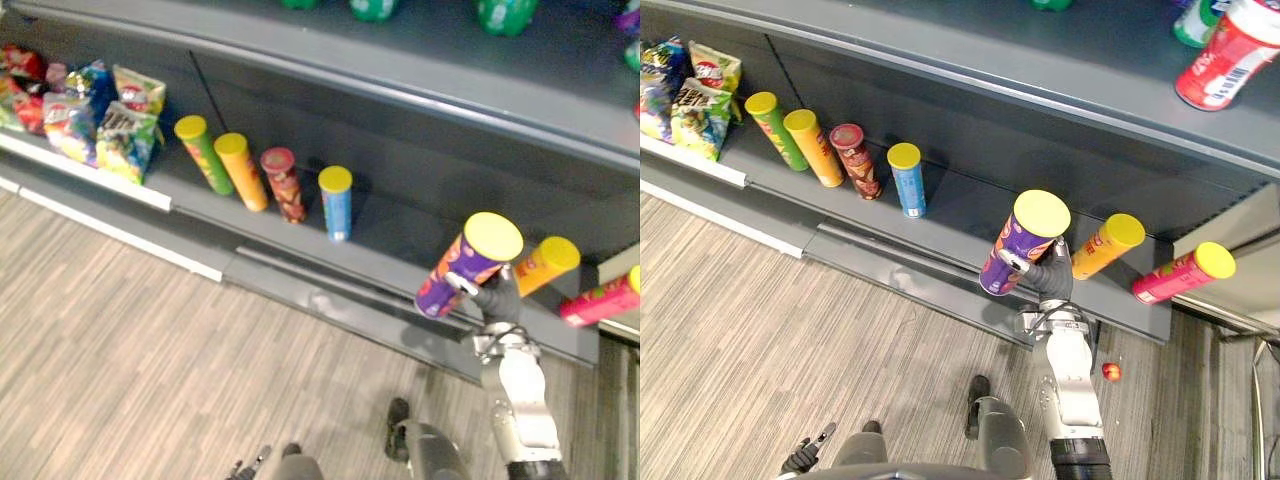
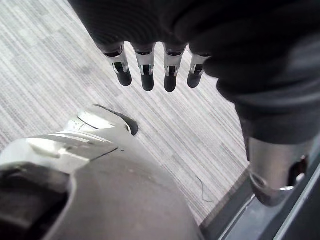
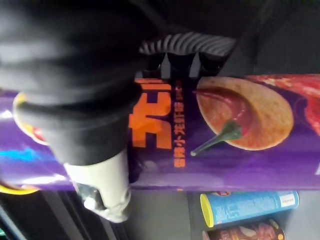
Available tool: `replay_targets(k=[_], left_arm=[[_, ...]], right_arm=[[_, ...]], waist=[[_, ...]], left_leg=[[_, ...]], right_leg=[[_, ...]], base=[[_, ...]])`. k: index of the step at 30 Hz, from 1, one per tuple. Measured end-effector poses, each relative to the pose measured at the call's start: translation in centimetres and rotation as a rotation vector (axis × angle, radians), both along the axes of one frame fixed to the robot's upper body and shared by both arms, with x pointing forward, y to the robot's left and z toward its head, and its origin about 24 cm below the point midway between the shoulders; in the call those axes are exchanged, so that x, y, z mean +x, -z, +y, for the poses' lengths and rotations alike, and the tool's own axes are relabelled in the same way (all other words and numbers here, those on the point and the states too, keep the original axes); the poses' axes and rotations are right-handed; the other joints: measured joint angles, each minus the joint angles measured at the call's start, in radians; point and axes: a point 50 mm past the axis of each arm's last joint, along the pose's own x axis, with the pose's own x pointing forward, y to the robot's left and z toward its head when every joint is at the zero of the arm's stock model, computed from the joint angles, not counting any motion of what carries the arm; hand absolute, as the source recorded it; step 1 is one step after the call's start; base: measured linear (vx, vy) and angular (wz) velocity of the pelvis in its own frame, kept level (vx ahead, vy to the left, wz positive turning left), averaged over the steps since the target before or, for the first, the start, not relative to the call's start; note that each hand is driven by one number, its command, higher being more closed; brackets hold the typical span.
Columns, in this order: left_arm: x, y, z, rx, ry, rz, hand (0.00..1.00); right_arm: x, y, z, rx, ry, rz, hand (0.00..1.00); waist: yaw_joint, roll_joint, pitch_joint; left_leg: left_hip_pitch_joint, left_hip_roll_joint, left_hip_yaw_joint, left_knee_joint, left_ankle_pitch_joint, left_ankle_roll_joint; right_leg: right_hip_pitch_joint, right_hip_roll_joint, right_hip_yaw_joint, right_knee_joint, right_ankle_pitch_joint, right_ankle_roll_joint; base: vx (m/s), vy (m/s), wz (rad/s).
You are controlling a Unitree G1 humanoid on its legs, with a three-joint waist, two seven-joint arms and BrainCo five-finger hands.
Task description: Put the gum and the chips on the shelf.
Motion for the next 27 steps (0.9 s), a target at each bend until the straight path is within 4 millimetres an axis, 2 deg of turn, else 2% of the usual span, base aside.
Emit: replay_targets(k=[3,4,6,8,10,12,15,17,19,21,23,25,27], left_arm=[[0.0,0.0,-0.1,0.005,0.01,0.007,0.0],[-0.9,0.3,-0.4,0.01,0.024,0.059,0.0],[-0.9,0.3,-0.4,0.013,0.032,0.062,0.0],[-0.8,0.3,-0.3,0.018,0.038,0.062,0.0],[-0.8,0.3,-0.4,0.028,0.056,0.068,0.0],[-0.6,0.3,-0.4,0.041,0.057,0.069,0.0],[-0.3,0.2,-0.5,0.06,0.066,0.071,0.0],[0.4,0.1,-0.5,0.066,0.08,0.059,0.0],[2.6,-0.3,-0.9,0.079,0.12,-0.001,0.0],[4.2,-0.8,-1.1,0.096,0.145,-0.053,0.0],[6.7,-1.9,-1.3,0.13,0.173,-0.155,0.0],[8.3,-2.7,-1.6,0.131,0.179,-0.22,0.0],[9.9,-3.7,-2.2,0.138,0.208,-0.295,0.0]], right_arm=[[-0.6,0.4,-0.3,0.006,0.021,0.008,1.0],[-1.8,1.6,0.4,0.008,-0.009,0.056,1.0],[-2.3,2.1,0.8,0.011,-0.023,0.079,1.0],[-2.5,2.4,1.2,0.011,-0.038,0.092,1.0],[-2.0,2.5,1.8,-0.006,-0.053,0.099,1.0],[-1.0,3.1,2.5,-0.043,-0.048,0.125,1.0],[0.4,3.1,2.6,-0.077,-0.013,0.135,1.0],[1.8,2.2,2.4,-0.076,0.03,0.103,1.0],[4.2,0.2,1.5,-0.095,0.115,0.042,1.0],[5.8,-1.6,0.9,-0.086,0.173,-0.007,1.0],[7.9,-4.7,0.2,-0.065,0.257,-0.084,1.0],[8.8,-6.4,-0.4,-0.045,0.315,-0.121,1.0],[9.9,-8.8,-1.2,0.0,0.388,-0.17,1.0]], waist=[[-0.002,0.004,-0.003],[-0.002,0.014,-0.029],[-0.003,0.018,-0.041],[-0.005,0.016,-0.043],[-0.001,0.015,-0.045],[0.005,0.016,-0.045],[0.009,0.023,-0.042],[0.012,0.033,-0.028],[0.031,0.053,0.022],[0.035,0.066,0.061],[0.044,0.075,0.12],[0.055,0.084,0.157],[0.062,0.091,0.195]], left_leg=[[0.009,0.007,0.16,-0.047,0.04,0.01],[0.054,0.017,0.268,-0.116,0.024,-0.011],[0.057,0.006,0.292,-0.117,-0.002,-0.009],[0.054,-0.013,0.304,-0.117,-0.021,0.009],[0.044,-0.036,0.312,-0.113,-0.026,0.017],[0.028,-0.053,0.317,-0.106,-0.031,0.027],[-0.018,-0.06,0.287,-0.08,-0.036,0.033],[-0.066,-0.065,0.258,-0.055,-0.033,0.038],[-0.12,-0.073,0.217,-0.005,-0.03,0.042],[-0.16,-0.075,0.2,0.029,-0.031,0.043],[-0.218,-0.082,0.171,0.066,-0.028,0.048],[-0.248,-0.087,0.157,0.085,-0.025,0.052],[-0.298,-0.096,0.145,0.106,-0.021,0.057]], right_leg=[[0.021,-0.004,-0.031,-0.029,0.001,-0.001],[0.065,0.031,-0.012,-0.155,0.087,0.019],[0.086,0.034,0.005,-0.228,0.144,0.032],[0.119,0.021,0.013,-0.315,0.205,0.048],[0.133,0.005,0.024,-0.364,0.241,0.06],[0.131,-0.01,0.028,-0.392,0.267,0.067],[0.106,-0.024,0.015,-0.382,0.272,0.068],[0.073,-0.035,-0.006,-0.358,0.27,0.064],[0.041,-0.052,-0.029,-0.313,0.27,0.056],[0.016,-0.063,-0.047,-0.284,0.265,0.05],[-0.034,-0.075,-0.062,-0.24,0.26,0.043],[-0.056,-0.086,-0.073,-0.216,0.256,0.039],[-0.109,-0.104,-0.073,-0.178,0.251,0.039]], base=[[-0.04,-0.024,0.35],[-0.09,0.193,-0.31],[-0.09,0.242,-0.36],[-0.09,0.167,-0.07],[-0.09,0.111,-0.07],[-0.08,0.073,-0.02],[-0.07,0.024,0.2],[-0.06,0.01,0.34],[-0.08,0.012,0.42],[-0.09,0.008,0.37],[-0.13,-0.003,0.31],[-0.1,-0.001,0.22],[-0.11,0.01,0.17]])
